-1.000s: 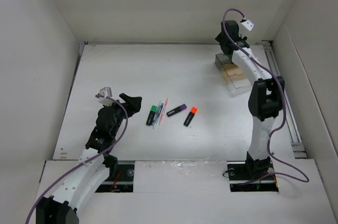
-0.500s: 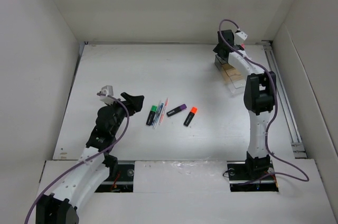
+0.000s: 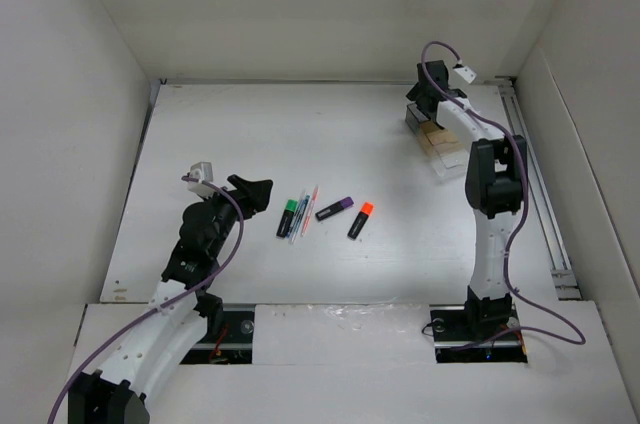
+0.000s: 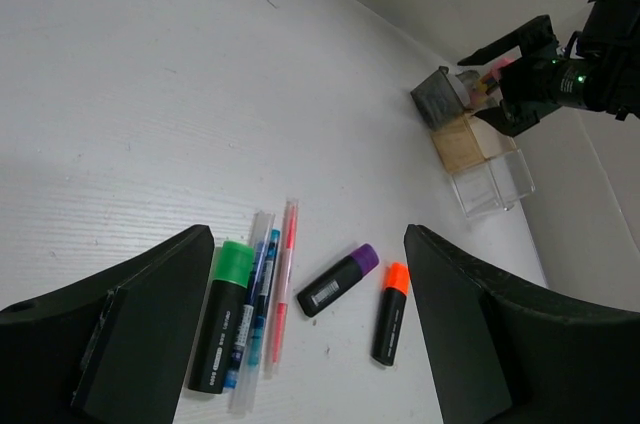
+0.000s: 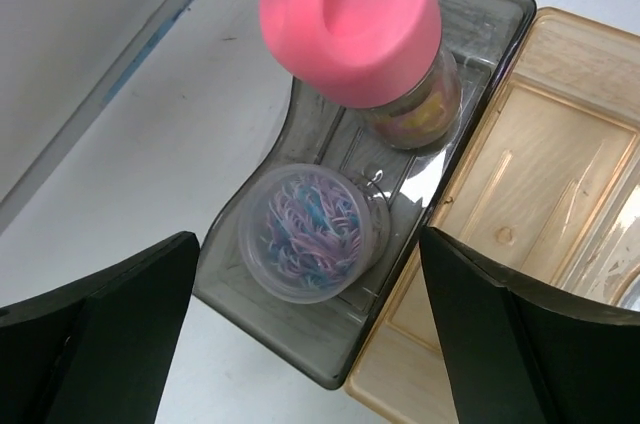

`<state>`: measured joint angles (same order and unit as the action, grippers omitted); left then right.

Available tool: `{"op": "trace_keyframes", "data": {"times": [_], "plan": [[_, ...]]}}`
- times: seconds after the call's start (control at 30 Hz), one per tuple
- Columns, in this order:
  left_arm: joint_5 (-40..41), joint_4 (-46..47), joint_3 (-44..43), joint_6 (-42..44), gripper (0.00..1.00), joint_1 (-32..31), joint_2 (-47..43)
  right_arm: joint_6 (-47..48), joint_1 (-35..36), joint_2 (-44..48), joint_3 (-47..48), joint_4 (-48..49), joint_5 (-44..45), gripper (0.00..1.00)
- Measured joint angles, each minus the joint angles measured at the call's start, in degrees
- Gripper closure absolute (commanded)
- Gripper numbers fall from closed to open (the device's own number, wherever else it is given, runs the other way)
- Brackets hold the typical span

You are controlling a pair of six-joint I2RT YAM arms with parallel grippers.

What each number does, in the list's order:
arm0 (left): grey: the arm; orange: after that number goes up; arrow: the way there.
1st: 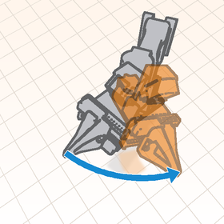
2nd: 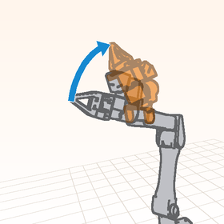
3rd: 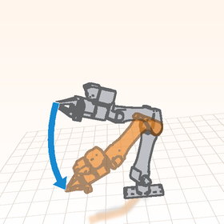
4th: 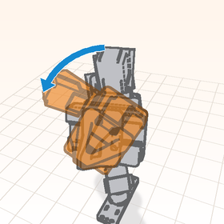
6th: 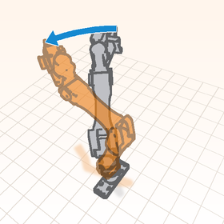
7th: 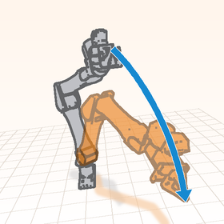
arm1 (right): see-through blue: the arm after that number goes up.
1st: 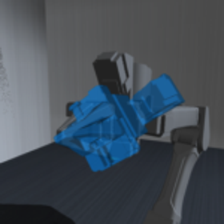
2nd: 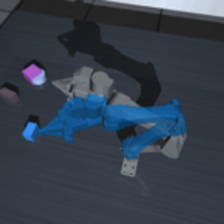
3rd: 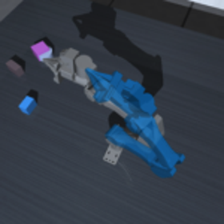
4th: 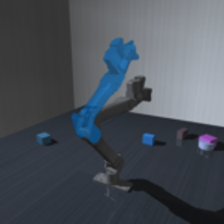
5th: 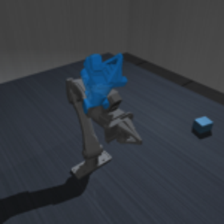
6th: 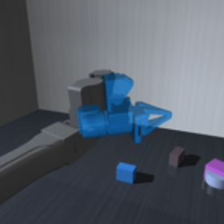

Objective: Sort the stationery into containers
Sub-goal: Place the stationery in the storage box, then pick up the pen from the center of the board.

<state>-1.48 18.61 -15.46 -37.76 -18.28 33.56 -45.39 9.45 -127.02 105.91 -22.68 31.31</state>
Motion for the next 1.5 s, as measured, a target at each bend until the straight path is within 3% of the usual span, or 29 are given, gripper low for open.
{"op": "trace_keyframes", "data": {"times": [0.13, 0.23, 0.27, 0.33, 0.37, 0.4, 0.5, 0.67, 0.7, 0.73, 0.77, 0.83, 0.87, 0.93, 1.13, 1.5], "plan": [[0.0, -0.1, 0.0, 0.0, 0.25, 0.0, 0.0, -0.3, 0.1, 1.9, 0.0, -0.2, -0.9, 0.02], [0.0, 0.0, 0.0, 0.0, 0.25, 0.0, 0.0, -0.6, 0.7, 6.2, -1.6, 0.2, -1.6, 0.13], [0.0, 0.0, 0.0, 0.0, 0.26, 0.0, 0.0, -0.7, 1.1, 8.1, -2.6, 0.4, -1.8, 0.24], [0.0, 0.0, 0.0, 0.0, 0.29, 0.0, 0.0, -1.6, 2.3, 12.0, -4.8, 0.9, -2.7, 0.35], [0.0, 0.0, 0.0, 0.0, 0.30, 0.0, 0.0, -2.2, 3.3, 14.2, -6.3, 1.3, -4.0, 0.45], [-0.1, 0.0, 0.0, 0.0, 0.32, 0.0, 0.0, -2.7, 4.5, 16.7, -8.3, 2.5, -5.1, 0.71], [-0.2, 0.1, 0.0, 0.0, 0.36, 0.0, 0.3, -4.9, 9.5, 25.4, -17.9, 6.2, -8.3, 1.00], [-1.1, 0.9, 0.0, 0.0, 0.38, 0.0, 2.8, -8.4, 18.4, 34.8, -32.3, 8.2, -11.3, 1.00], [-1.4, 1.1, 0.0, 0.0, 0.38, 0.0, 3.4, -8.9, 20.0, 36.2, -35.5, 7.6, -11.1, 0.95], [-1.6, 1.2, 0.0, 0.0, 0.38, 0.0, 3.8, -9.2, 20.7, 36.9, -37.1, 7.1, -10.8, 0.84], [-1.7, 1.3, 0.0, 0.0, 0.38, 0.0, 4.0, -9.7, 21.7, 38.0, -39.6, 6.5, -10.2, 0.62], [-2.1, 1.5, 0.0, 0.0, 0.38, 0.0, 4.1, -10.9, 23.7, 39.8, -43.8, 3.3, -8.5, 0.43], [-2.3, 1.7, 0.0, 0.0, 0.38, 0.0, 4.2, -11.5, 24.7, 40.5, -45.4, 1.8, -7.8, 0.29], [-2.6, 2.1, 0.0, 0.0, 0.38, 0.0, 4.2, -12.5, 26.4, 41.2, -48.1, -0.6, -7.2, 0.21], [-3.0, 2.2, 0.0, 0.0, 0.38, 0.0, 4.2, -14.8, 32.7, 40.0, -51.3, -4.0, -8.5, 0.21], [-3.0, 1.9, 0.0, 0.0, 0.38, 0.0, 3.8, -17.1, 37.4, 28.9, -47.4, -4.0, -9.8, 0.46]]}}
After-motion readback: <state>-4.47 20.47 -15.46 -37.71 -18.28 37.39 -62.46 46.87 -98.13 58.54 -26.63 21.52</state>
